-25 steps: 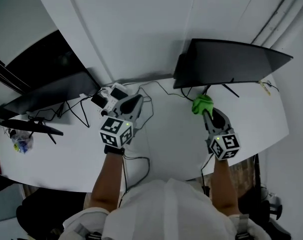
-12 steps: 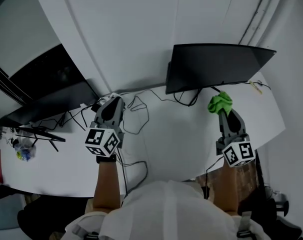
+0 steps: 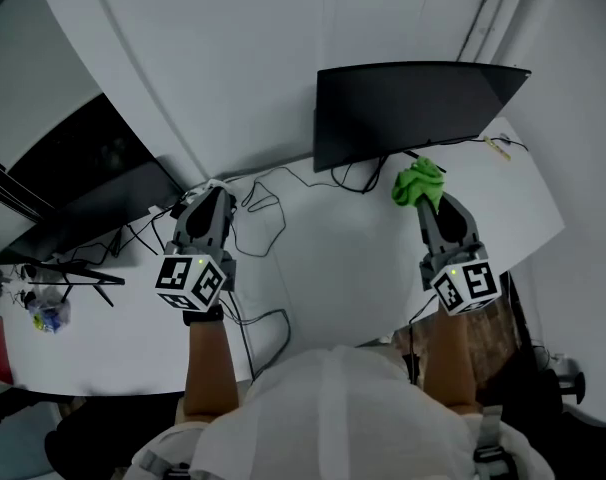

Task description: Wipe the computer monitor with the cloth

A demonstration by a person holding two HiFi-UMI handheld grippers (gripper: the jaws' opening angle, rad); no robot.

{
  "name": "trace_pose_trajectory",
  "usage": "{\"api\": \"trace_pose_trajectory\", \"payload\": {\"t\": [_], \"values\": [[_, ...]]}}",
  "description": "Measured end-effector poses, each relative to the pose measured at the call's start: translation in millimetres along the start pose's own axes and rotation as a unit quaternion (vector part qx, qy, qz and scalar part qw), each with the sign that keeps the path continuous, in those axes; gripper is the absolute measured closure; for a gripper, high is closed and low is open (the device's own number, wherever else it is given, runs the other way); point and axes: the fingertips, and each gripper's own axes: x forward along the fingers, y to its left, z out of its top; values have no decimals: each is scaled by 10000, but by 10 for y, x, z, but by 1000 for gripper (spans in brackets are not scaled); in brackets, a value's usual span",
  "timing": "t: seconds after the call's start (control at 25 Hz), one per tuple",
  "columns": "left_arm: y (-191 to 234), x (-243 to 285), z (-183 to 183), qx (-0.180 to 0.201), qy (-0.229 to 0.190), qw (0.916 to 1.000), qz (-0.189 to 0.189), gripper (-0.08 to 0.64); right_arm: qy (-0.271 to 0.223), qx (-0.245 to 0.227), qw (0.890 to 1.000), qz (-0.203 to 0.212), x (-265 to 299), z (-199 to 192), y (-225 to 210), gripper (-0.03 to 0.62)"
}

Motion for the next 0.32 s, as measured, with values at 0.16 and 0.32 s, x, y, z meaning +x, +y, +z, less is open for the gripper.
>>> {"api": "trace_pose_trajectory", "payload": {"t": [0.16, 0.32], "values": [[-52, 2, -13, 10, 0, 10000, -59, 535, 26, -30, 10000, 17, -21, -14, 15, 508], [-57, 6, -39, -16, 17, 10000, -58, 535, 42, -54, 10000, 32, -24, -22, 21, 508]]}}
